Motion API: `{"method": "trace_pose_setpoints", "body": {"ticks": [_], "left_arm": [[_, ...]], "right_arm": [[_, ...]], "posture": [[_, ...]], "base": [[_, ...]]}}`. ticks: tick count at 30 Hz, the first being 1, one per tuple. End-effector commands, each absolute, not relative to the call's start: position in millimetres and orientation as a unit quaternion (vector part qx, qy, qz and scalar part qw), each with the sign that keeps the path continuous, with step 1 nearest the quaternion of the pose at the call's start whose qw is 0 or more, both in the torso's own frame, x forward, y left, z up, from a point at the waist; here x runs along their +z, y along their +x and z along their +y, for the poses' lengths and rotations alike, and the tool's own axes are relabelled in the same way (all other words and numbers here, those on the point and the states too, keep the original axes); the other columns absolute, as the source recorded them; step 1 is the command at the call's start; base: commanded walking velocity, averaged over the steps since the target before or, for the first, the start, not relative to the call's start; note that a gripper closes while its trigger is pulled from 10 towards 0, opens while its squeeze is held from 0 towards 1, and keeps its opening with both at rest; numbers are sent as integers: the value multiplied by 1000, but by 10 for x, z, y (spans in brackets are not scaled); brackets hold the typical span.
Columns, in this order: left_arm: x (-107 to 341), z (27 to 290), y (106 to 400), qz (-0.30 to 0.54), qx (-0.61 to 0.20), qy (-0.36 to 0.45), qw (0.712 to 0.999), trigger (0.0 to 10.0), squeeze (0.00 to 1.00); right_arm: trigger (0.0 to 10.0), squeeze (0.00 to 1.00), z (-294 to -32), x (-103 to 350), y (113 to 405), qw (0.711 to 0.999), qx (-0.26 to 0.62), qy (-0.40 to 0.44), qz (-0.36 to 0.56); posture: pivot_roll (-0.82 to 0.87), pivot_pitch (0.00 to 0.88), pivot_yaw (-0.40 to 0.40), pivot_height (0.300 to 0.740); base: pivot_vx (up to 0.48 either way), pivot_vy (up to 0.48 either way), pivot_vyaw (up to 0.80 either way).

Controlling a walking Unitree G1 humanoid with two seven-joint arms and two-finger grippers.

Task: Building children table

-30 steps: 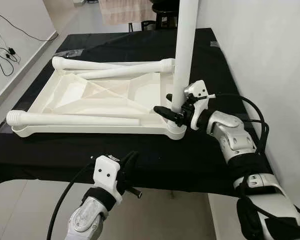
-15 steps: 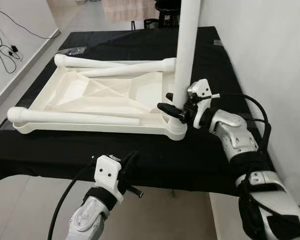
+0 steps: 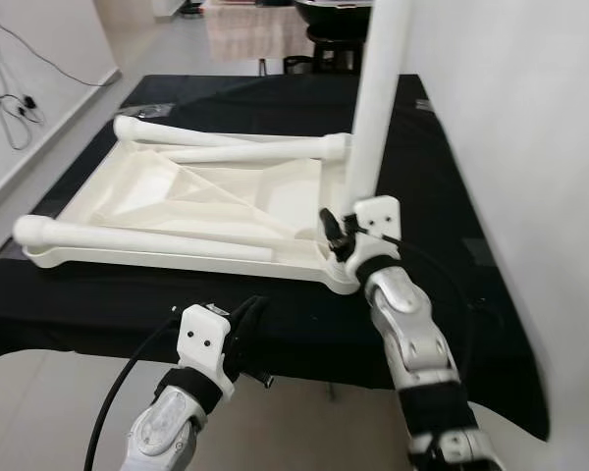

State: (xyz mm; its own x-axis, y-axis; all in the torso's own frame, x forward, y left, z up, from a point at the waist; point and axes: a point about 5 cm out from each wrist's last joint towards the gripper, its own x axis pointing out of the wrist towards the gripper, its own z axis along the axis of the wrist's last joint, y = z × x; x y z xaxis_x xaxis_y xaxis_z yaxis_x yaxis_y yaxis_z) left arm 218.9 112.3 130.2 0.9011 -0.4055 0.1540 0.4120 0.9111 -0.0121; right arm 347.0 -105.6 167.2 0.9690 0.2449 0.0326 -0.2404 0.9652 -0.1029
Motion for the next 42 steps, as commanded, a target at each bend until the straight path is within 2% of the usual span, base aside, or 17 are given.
{"method": "trace_pose_setpoints", "body": {"ticks": [1, 2, 3, 6, 7, 9, 14, 15, 18, 21, 22, 24, 25, 36, 40, 41, 42], "left_arm": [[1275, 1126, 2182, -67, -209, -24, 975, 10000, 0], [1275, 1126, 2182, -67, -209, -24, 975, 10000, 0], [1273, 1127, 2185, -67, -209, -24, 975, 10000, 0], [1272, 1125, 2188, -67, -210, -24, 975, 10000, 0], [1272, 1122, 2192, -67, -211, -24, 975, 10000, 0], [1272, 1119, 2194, -67, -211, -24, 975, 10000, 0], [1271, 1103, 2205, -68, -211, -25, 975, 10000, 0], [1271, 1103, 2205, -68, -211, -25, 975, 10000, 0], [1269, 1097, 2205, -68, -210, -25, 975, 10000, 0], [1266, 1092, 2205, -67, -211, -26, 975, 10000, 0], [1265, 1090, 2205, -67, -211, -26, 975, 10000, 0], [1265, 1090, 2205, -67, -211, -26, 975, 10000, 0], [1262, 1088, 2204, -67, -211, -26, 975, 10000, 0], [1258, 1078, 2199, -67, -209, -27, 975, 10000, 0], [1262, 1089, 2184, -68, -209, -27, 975, 10000, 0], [1261, 1096, 2179, -67, -209, -27, 975, 10000, 0], [1260, 1101, 2175, -67, -209, -27, 975, 10000, 0]], "right_arm": [[10000, 0, -1134, 1331, 3446, 989, 119, -50, 65], [10000, 0, -1134, 1331, 3446, 989, 119, -50, 65], [10000, 1000, -1121, 1496, 3486, 985, 165, -30, 36], [10000, 1000, -1138, 1601, 3525, 982, 184, -21, 19], [10000, 0, -1159, 1703, 3562, 977, 215, -13, 6], [10000, 0, -1174, 1766, 3583, 972, 233, -7, -2], [10000, 0, -1294, 1999, 3708, 927, 374, -9, -18], [10000, 0, -1294, 1999, 3708, 927, 374, -9, -18], [10000, 0, -1307, 2081, 3732, 900, 435, -31, -17], [10000, 0, -1312, 2120, 3735, 884, 467, -16, -20], [2039, 0, -1314, 2128, 3735, 880, 474, -10, -21], [2039, 0, -1314, 2128, 3735, 880, 474, -10, -21], [0, 0, -1328, 2133, 3748, 877, 480, 3, -20], [0, 0, -1417, 2008, 3771, 884, 467, -10, -5], [0, 0, -1539, 1761, 3708, 937, 349, -10, 18], [0, 0, -1540, 1634, 3704, 966, 257, -2, 37], [0, 0, -1547, 1550, 3690, 980, 192, 2, 50]], "posture": [[97, 136, 6, 740], [97, 136, 6, 740], [97, 132, 7, 740], [95, 129, 7, 740], [92, 124, 7, 740], [92, 124, 7, 740], [102, 117, 0, 740], [102, 117, 0, 740], [103, 116, -4, 740], [106, 114, -7, 740], [106, 114, -7, 740], [106, 114, -7, 740], [109, 114, -9, 740], [108, 119, -12, 740], [98, 128, -15, 740], [95, 130, -16, 740], [95, 130, -16, 740]], "base": [[0, 0, 0], [0, 0, 0], [0, 0, 0], [0, 0, 0], [0, 0, 0], [0, 0, 0], [0, 0, 0], [0, 0, 0], [0, 0, 0], [0, 0, 0], [0, 0, 0], [0, 0, 0], [0, 0, 0], [0, 0, 0], [0, 0, 0], [0, 0, 0], [0, 0, 0]]}}
